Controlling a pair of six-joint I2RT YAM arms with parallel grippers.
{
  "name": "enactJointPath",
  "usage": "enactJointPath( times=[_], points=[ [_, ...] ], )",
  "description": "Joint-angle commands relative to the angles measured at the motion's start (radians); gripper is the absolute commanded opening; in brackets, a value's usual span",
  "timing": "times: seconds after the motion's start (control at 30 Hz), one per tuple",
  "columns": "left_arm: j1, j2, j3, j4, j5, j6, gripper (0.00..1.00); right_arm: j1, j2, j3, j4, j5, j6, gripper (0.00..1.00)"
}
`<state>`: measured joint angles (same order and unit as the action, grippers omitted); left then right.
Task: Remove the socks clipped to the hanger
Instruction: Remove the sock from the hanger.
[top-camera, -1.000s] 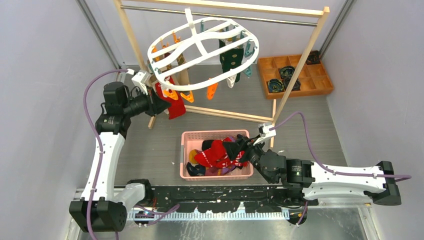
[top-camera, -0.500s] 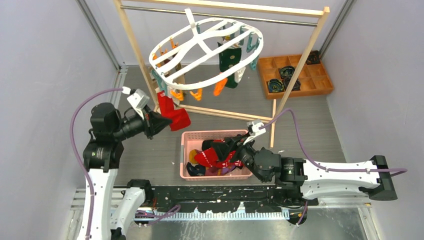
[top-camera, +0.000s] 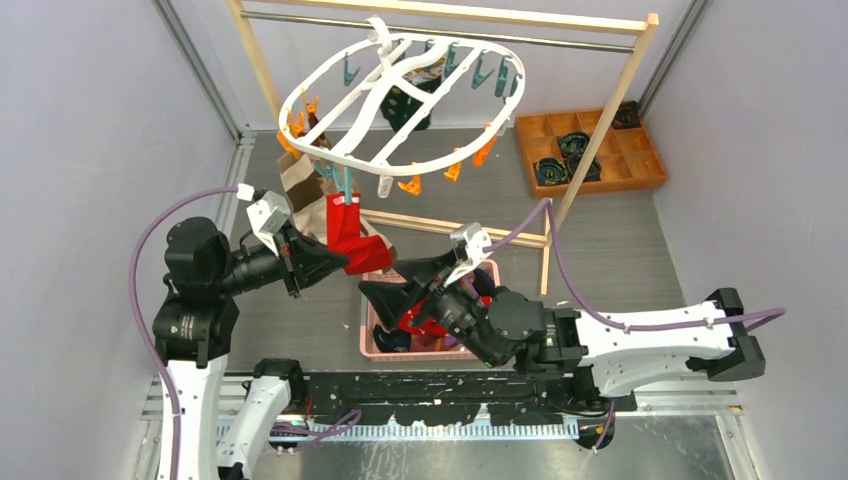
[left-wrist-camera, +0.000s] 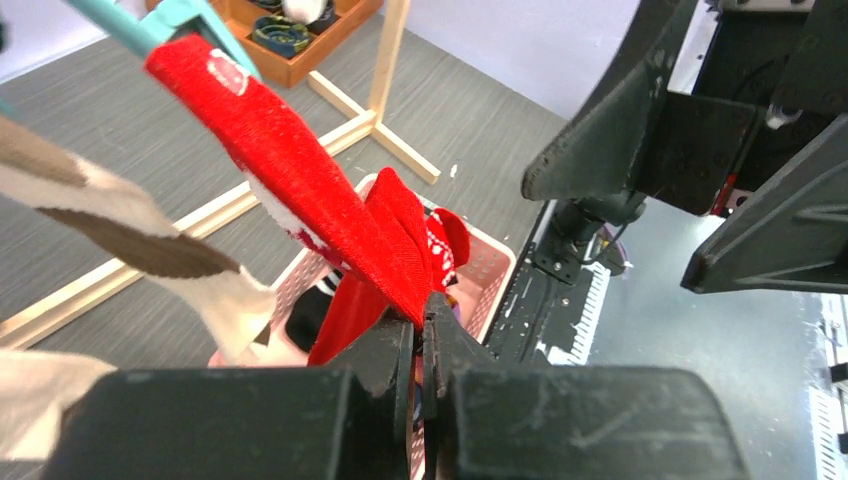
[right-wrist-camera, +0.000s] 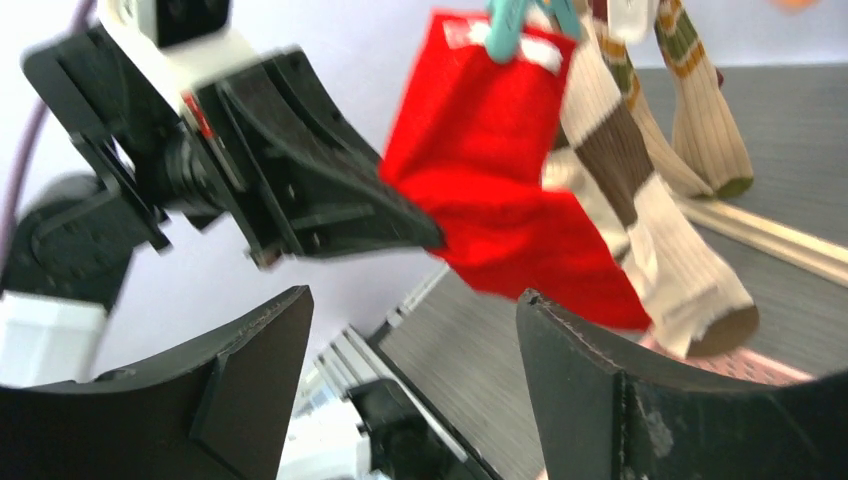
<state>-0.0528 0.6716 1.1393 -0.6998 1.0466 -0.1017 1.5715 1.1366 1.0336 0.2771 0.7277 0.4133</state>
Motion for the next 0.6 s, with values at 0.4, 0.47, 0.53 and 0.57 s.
enactJointPath(
  times=[0.4,0.47,0.53,0.57],
  points=[
    [-0.063,-0.038,-0.010,0.054,0.127,-0.056,0.00,-0.197,0.267,0.369,-0.028,-0.061,0.173,0.86],
    [-0.062,-0.046,-0.012,0.059,0.134,-0.056,0.00,-0.230,0.261,0.333,0.036,-0.130,0.196,0.86],
    [-0.062,-0.050,-0.012,0.061,0.139,-0.056,0.00,-0.262,0.249,0.289,0.092,-0.189,0.226,0.86],
    [-0.062,-0.052,-0.013,0.062,0.139,-0.056,0.00,-0.269,0.242,0.272,0.116,-0.210,0.229,0.86]
  ],
)
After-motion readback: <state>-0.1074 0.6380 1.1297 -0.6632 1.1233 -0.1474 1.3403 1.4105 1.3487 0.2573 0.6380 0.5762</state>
